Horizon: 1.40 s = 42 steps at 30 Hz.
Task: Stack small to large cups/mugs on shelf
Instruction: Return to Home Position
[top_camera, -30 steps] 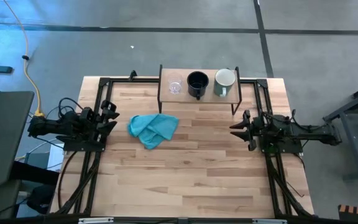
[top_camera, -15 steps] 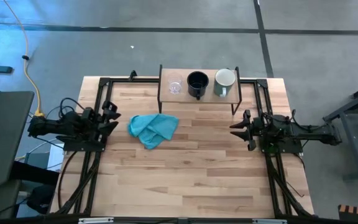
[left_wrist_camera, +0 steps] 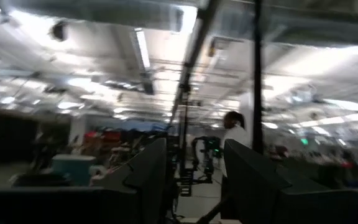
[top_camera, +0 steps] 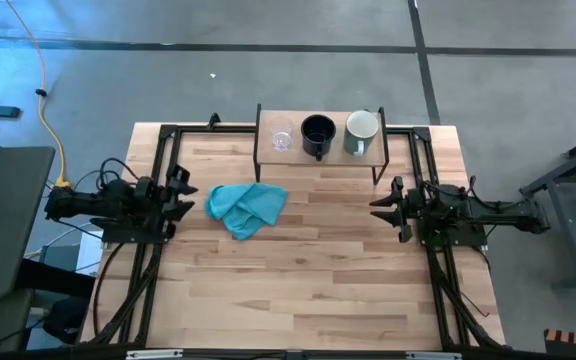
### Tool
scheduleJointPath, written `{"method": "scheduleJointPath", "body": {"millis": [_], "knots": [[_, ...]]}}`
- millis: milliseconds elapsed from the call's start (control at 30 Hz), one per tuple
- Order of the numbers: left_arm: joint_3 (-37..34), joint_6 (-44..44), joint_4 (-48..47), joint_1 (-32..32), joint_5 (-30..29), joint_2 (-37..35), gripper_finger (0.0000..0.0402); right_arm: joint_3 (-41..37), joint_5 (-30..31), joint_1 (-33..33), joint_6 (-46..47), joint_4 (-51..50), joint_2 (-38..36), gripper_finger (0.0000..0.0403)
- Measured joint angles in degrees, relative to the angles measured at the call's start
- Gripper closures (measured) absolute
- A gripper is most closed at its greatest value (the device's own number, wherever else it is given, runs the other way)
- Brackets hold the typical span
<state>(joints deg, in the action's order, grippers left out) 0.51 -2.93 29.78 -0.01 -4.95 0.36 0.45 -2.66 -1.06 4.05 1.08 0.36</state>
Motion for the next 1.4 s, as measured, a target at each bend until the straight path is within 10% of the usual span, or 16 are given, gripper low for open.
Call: {"method": "scheduleJointPath", "body": {"millis": [167, 1400], "knots": [[0.00, 6.38, -0.01, -0.04, 5.91, -0.02, 0.0250, 0.00, -0.17, 0.00, 0.00, 0.00, 0.00, 0.0295], [0.00, 10.46, -24.26, 0.00, -1.31, 0.00, 0.0250, 0.00, -0.13, -0.02, -0.02, 0.00, 0.00, 0.0295]]}}
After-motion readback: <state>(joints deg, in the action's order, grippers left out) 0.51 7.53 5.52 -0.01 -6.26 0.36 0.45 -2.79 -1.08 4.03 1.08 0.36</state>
